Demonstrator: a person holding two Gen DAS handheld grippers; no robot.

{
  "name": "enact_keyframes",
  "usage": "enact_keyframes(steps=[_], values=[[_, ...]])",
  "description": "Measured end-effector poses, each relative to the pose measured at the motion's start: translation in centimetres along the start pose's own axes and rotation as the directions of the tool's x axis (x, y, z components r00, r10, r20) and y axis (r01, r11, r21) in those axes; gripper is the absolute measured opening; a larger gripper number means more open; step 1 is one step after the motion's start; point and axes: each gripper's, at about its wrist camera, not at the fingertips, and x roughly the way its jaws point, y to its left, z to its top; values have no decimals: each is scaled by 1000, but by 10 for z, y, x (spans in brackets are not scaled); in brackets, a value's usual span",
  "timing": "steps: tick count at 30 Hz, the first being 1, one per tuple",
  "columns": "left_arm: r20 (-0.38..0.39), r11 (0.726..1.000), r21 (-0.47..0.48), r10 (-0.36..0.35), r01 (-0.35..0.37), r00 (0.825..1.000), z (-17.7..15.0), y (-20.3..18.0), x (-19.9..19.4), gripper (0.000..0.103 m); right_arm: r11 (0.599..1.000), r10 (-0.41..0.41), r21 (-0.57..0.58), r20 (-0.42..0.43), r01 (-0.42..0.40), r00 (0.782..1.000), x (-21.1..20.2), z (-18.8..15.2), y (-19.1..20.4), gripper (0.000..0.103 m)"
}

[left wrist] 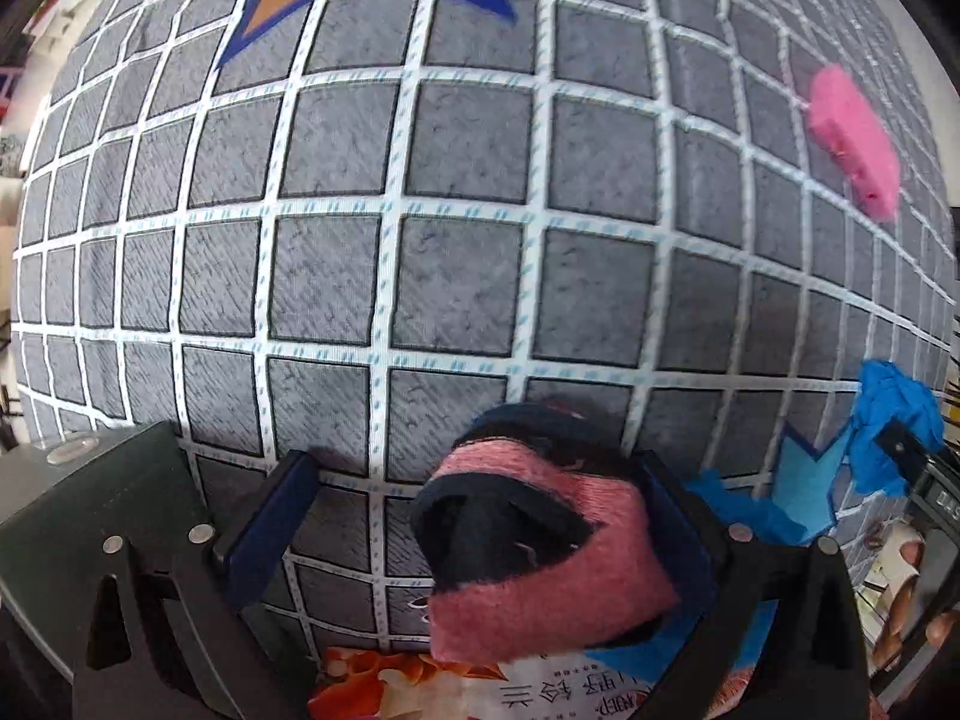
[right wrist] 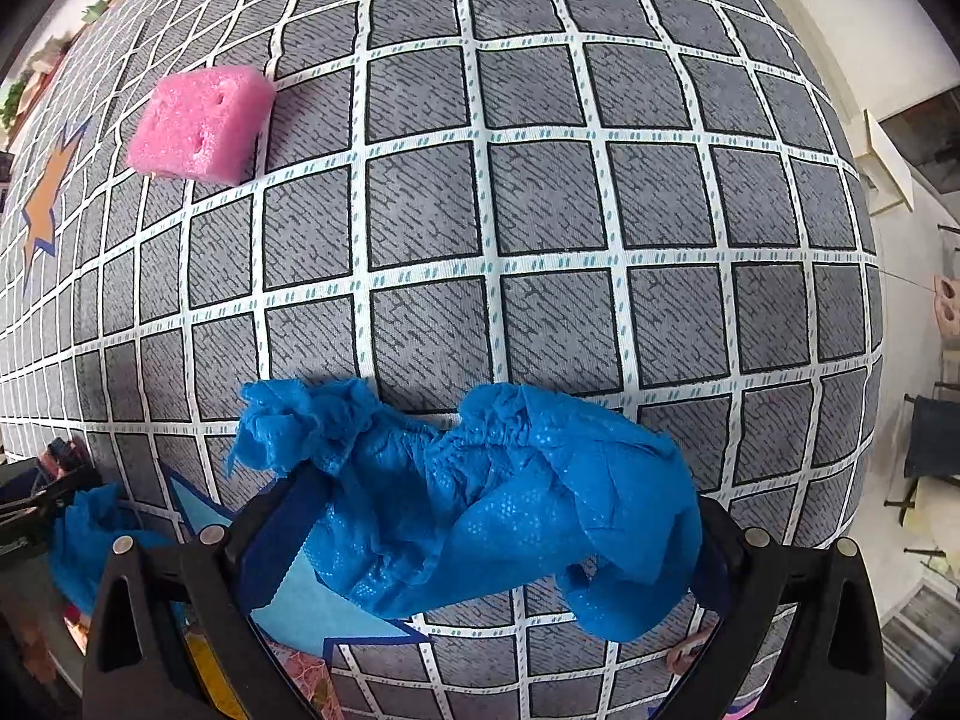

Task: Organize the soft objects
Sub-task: 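Carry the knit sock and blue shoe cover in both tools over the box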

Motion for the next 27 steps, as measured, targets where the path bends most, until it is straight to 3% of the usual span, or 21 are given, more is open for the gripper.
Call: enact_keyframes(steps=[4,7,10,12,13,14,17,18,22,27], values=[[-2,1000,-3,4,-4,1000,1,1,9,103,1000,-5,2,35,5,999,-8,-19,11,103],[-7,1000,-10,3,-3,1000,7,6,10,103,1000,-9,-1,64,9,998,-22,-53,17,103],[-48,1000,-24,2,-3,999,16,16,12,103,1000,-3,-7,29,3,1000,-23,-59,21,103],[-32,999,-41,-3,2,999,22,16,12,94,999,9,-40,1,-9,1000,-21,-61,28,101],[-14,1000,-29,1,-1,1000,21,13,8,89,997,5,-74,-1,-5,1000,-23,-66,33,94],[8,1000,-2,8,-8,1000,19,9,3,78,995,-2,-97,8,2,1000,-26,-69,37,89],[52,996,83,20,-24,998,14,-4,-7,41,990,6,-138,33,-2,999,-38,-81,48,42],[62,995,95,22,-28,998,13,-6,-9,36,989,23,-144,30,-19,999,-41,-84,52,25],[142,994,107,5,-20,990,4,-6,-34,33,992,67,-107,19,-64,998,-49,-96,55,24],[205,994,113,-25,1,978,-11,2,-65,33,979,201,24,28,-201,979,-72,-118,28,24]])
